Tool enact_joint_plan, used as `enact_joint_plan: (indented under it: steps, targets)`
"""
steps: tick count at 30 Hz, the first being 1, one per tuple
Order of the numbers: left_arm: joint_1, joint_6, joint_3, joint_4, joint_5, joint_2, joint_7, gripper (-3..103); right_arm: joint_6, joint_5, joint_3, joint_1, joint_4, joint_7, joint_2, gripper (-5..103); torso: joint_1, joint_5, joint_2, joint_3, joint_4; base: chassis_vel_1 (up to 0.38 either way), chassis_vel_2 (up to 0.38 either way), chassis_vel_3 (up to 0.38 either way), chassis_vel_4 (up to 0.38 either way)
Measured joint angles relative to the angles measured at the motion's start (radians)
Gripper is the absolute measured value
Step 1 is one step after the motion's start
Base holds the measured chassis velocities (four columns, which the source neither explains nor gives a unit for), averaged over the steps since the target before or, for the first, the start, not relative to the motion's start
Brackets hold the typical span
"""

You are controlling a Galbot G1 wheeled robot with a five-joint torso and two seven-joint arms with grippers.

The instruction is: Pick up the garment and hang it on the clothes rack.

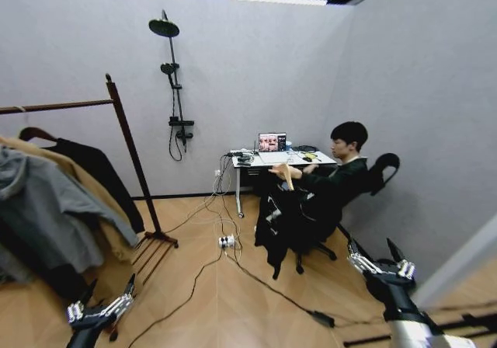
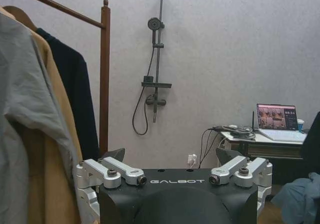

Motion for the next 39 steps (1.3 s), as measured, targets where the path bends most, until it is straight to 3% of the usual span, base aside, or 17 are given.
enact_joint_plan:
  steps: [4,5,8,9,12,13,15,18,19,21,24,37,39]
  targets:
    - [0.0,0.0,0.0,0.0,0.0,0.0,0.0,100,0.0,0.0,-0.001,0.0,0.004,-0.002,-0.001,100,0.0,-0.0016,0.0,0.0,-0.0004,-0.356,0.357,0.381,-0.349]
    - [0.0,0.0,0.0,0.0,0.0,0.0,0.001,100,0.002,0.0,-0.002,0.002,0.005,-0.003,-0.002,100,0.0,0.0007,0.0,0.0,0.0004,-0.359,0.361,0.318,-0.378]
    - [0.0,0.0,0.0,0.0,0.0,0.0,0.0,100,0.014,-0.009,-0.004,0.005,0.011,-0.007,-0.002,100,-0.001,-0.0017,0.0,0.0,-0.0004,-0.329,0.319,0.345,-0.347]
    - [0.0,0.0,0.0,0.0,0.0,0.0,0.0,100,0.023,-0.022,-0.006,0.009,0.021,-0.004,-0.002,100,-0.001,-0.0001,0.0,0.0,0.0004,-0.342,0.371,0.354,-0.336]
    - [0.0,0.0,0.0,0.0,0.0,0.0,0.0,100,0.024,-0.034,-0.007,0.009,0.035,0.004,-0.002,100,0.0,0.0004,0.0,0.0,0.0,-0.324,0.361,0.317,-0.336]
    - [0.0,0.0,0.0,0.0,0.0,0.0,0.0,100,0.023,-0.041,-0.006,0.008,0.056,0.005,-0.003,100,0.0,-0.0012,0.0,0.0,0.0,-0.315,0.273,0.328,-0.283]
    - [0.0,0.0,0.0,0.0,0.0,0.0,0.0,100,0.012,-0.042,-0.001,0.012,0.073,0.003,-0.009,100,0.0,-0.0017,0.0,0.0,-0.0006,-0.283,0.273,0.207,-0.247]
    - [0.0,0.0,0.0,0.0,0.0,0.0,0.0,100,-0.017,-0.02,0.011,0.046,0.074,-0.015,-0.03,100,0.001,0.0007,0.0,0.001,0.0003,-0.163,0.171,0.137,-0.122]
    - [0.0,0.0,0.0,0.0,0.0,0.0,0.0,100,-0.038,0.012,0.016,0.092,0.062,-0.033,-0.052,100,0.0,-0.0019,0.0,0.0,-0.0006,-0.154,0.048,0.023,-0.016]
    - [0.0,0.0,0.0,0.0,0.0,0.0,0.0,100,-0.06,0.045,0.016,0.162,0.03,-0.058,-0.085,100,0.0,0.0004,0.0,0.0,0.0,-0.026,0.033,-0.024,-0.048]
    - [0.0,0.0,0.0,0.0,0.0,0.0,0.0,100,-0.085,0.069,0.011,0.213,0.011,-0.086,-0.11,100,-0.001,-0.0012,0.001,0.0,0.0005,0.066,0.001,-0.037,0.037]
    - [0.0,0.0,0.0,0.0,0.0,0.0,0.0,100,-0.172,0.084,-0.027,0.298,-0.082,-0.111,-0.132,103,0.0,-0.0004,0.0,0.0,0.0,0.031,-0.027,-0.029,0.033]
    - [0.0,0.0,0.0,0.0,0.0,0.0,0.0,100,-0.176,0.084,-0.03,0.298,-0.082,-0.112,-0.131,99,0.0,-0.0006,0.0,0.0,0.0,0.0,0.0,0.0,0.0]
